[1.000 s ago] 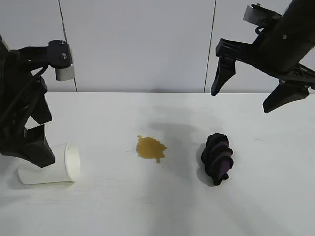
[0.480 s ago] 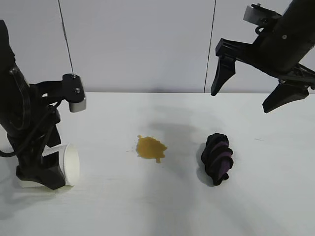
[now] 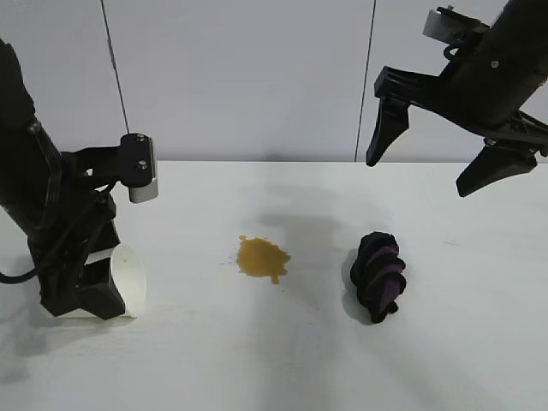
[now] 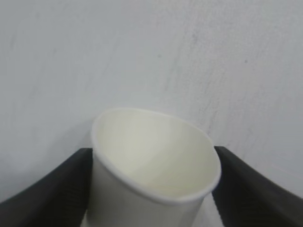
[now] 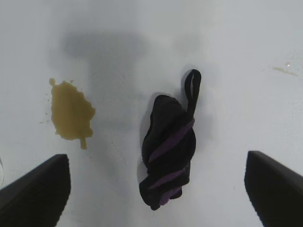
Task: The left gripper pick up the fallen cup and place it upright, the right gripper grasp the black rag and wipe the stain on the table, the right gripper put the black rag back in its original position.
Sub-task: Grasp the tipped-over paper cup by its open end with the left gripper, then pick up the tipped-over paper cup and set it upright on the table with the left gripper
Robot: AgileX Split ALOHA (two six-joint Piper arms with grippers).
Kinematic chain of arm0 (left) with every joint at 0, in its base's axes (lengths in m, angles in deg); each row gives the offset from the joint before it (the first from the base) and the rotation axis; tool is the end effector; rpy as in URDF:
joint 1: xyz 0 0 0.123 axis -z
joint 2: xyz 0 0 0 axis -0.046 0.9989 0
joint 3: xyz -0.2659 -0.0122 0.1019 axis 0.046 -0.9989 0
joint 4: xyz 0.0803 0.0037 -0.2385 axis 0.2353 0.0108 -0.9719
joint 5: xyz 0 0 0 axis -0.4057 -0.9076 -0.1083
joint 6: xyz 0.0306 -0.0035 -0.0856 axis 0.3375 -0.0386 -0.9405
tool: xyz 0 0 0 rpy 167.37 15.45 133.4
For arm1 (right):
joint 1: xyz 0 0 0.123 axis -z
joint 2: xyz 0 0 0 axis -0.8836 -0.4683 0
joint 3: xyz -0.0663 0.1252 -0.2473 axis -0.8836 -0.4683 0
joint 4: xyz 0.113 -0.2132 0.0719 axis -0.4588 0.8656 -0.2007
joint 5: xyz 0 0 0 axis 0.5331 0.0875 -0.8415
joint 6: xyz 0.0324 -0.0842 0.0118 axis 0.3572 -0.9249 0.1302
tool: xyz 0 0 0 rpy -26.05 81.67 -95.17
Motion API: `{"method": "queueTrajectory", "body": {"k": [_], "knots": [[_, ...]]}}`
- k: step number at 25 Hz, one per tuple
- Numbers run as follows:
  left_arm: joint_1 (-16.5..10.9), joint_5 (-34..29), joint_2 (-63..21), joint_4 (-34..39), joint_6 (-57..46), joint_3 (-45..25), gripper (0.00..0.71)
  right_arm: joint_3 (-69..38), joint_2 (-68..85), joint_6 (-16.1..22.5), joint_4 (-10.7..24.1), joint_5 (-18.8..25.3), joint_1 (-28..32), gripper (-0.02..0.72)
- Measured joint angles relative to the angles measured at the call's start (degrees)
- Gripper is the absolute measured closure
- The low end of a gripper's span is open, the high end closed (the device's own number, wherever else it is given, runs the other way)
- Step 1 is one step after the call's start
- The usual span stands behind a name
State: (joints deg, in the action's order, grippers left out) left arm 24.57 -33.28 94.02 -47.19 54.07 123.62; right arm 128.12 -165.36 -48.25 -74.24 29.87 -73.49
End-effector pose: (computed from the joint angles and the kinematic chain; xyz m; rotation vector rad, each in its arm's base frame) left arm 0.3064 -0.1382 0.1282 1.7837 2.1527 -0.0734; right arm 0.3418 0.0838 0.2296 0.1052 2.6904 0.3765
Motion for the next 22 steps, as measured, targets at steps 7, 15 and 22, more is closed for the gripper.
{"method": "queueTrajectory", "body": {"k": [7,15,22], "knots": [[0.0,0.1,0.0,-3.6,4.8,0.1,0.277,0.0,0.0,0.0,0.0,0.0,0.0,0.01],[0.0,-1.5,-1.7,-19.7,22.4,0.1,0.284,0.0,0.0,0.0,0.0,0.0,0.0,0.01],[-3.5,-5.7,-5.9,-35.7,38.7,0.1,0.284,0.0,0.0,0.0,0.0,0.0,0.0,0.01]]}}
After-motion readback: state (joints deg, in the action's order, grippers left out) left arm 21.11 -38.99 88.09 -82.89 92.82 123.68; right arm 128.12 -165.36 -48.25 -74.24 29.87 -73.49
